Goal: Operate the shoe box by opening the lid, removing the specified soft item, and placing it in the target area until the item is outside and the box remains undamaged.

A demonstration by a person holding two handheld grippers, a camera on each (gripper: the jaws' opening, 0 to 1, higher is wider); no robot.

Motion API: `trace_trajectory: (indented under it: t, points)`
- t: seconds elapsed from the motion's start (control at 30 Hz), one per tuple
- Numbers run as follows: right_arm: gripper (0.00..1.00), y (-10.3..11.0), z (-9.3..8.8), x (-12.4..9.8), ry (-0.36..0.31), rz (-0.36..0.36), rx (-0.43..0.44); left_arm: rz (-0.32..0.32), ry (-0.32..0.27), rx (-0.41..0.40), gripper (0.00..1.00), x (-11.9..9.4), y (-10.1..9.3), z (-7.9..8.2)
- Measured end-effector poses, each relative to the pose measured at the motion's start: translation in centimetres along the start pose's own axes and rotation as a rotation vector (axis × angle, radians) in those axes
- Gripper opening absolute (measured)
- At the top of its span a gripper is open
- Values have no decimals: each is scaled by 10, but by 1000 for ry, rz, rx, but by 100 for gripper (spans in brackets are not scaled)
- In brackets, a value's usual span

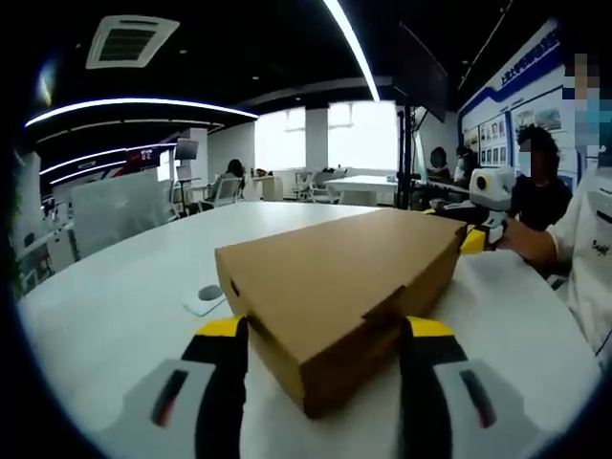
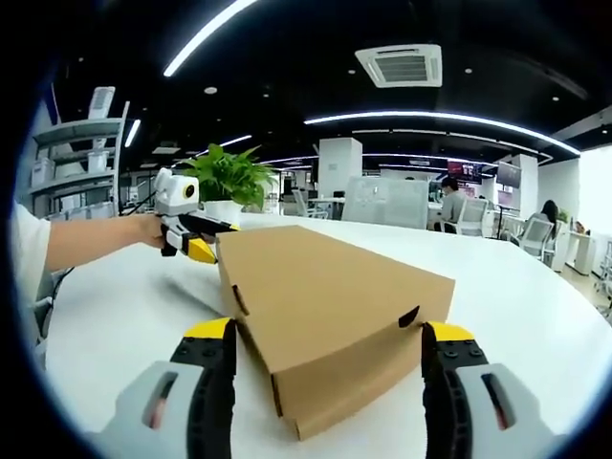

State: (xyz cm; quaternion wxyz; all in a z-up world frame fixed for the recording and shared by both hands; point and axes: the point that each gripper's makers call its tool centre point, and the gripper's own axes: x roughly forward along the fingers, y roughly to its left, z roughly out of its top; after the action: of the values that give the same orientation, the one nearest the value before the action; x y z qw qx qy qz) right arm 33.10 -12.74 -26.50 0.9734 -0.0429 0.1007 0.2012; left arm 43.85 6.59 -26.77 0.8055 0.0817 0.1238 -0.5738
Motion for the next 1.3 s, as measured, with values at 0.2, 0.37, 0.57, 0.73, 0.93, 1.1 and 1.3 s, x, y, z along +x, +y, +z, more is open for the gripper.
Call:
trace_trajectory:
  t: [0.2, 0.37, 0.57, 0.73, 0.93, 1.1, 1.3]
  points:
    - [84, -1, 1, 2, -1, -9, 5, 7, -4, -2, 66, 2, -2, 1]
    - [83, -2, 2, 4, -9, -9, 26, 19, 5, -16, 66, 2, -1, 1]
    - [83, -3, 1, 4, -5, 0, 20, 26, -14, -15, 66, 0, -1, 0]
    - [82, -3, 1, 5, -8, 5, 23, 33, -18, -16, 65, 0, -2, 0]
    - [81, -3, 1, 5, -15, 15, 16, 41, -12, -16, 65, -1, -4, 0]
    - [80, -5, 2, 4, -11, 33, 15, 46, -6, -20, 65, -1, -3, 0]
    - [79, -4, 1, 3, -14, 46, 15, 57, -12, -21, 65, -3, -7, -1]
